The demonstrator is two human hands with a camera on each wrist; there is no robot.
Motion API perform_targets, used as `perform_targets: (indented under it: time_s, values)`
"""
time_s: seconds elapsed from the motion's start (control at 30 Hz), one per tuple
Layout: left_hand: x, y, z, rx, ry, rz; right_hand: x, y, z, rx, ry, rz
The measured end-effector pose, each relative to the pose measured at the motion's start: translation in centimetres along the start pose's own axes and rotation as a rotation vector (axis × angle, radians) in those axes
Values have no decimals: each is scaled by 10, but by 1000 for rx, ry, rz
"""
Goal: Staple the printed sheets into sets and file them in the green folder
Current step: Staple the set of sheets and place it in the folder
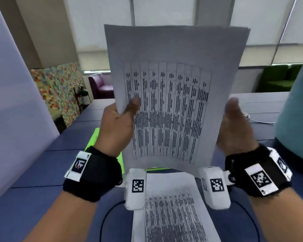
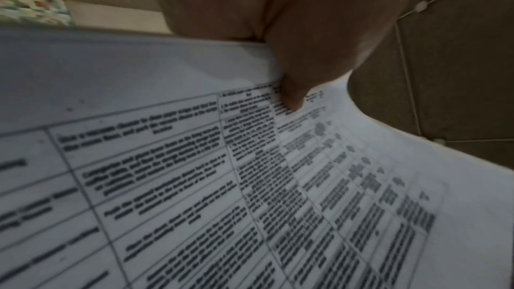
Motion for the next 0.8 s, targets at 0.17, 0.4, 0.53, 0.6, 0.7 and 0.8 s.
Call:
perform_targets:
  time_s: [0.17,0.4,0.53,0.6,0.7,0.8]
  values:
    - [-11,16,-11,-19,-45,43,-9,-28,-18,60,-109,-452]
    - [-25,169,-85,-475,88,127,-70,-158,-71,562,-32,-755]
    - [-31,203,-88,-600,29,58,-83,-201,-81,657,-26,-796]
    - [-34,211,-76,-630,-53,31,-85,-212,-78,674,-116,-714]
    - [-37,234,-68,-714,-83,103,-96,-234,-73,706,-270,-655]
    - [-32,263,-75,-854,-5,219,-111,-250,-65,746,-395,-791]
Point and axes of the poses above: each hand's wrist, its own z-axis towards the middle knuckle, its own x-axis out of the palm, y = z × x, the point moved 8 cm from there along z, towards the middle knuckle, and after that the axes turned 3 degrees about -z, right-handed, at the moved point
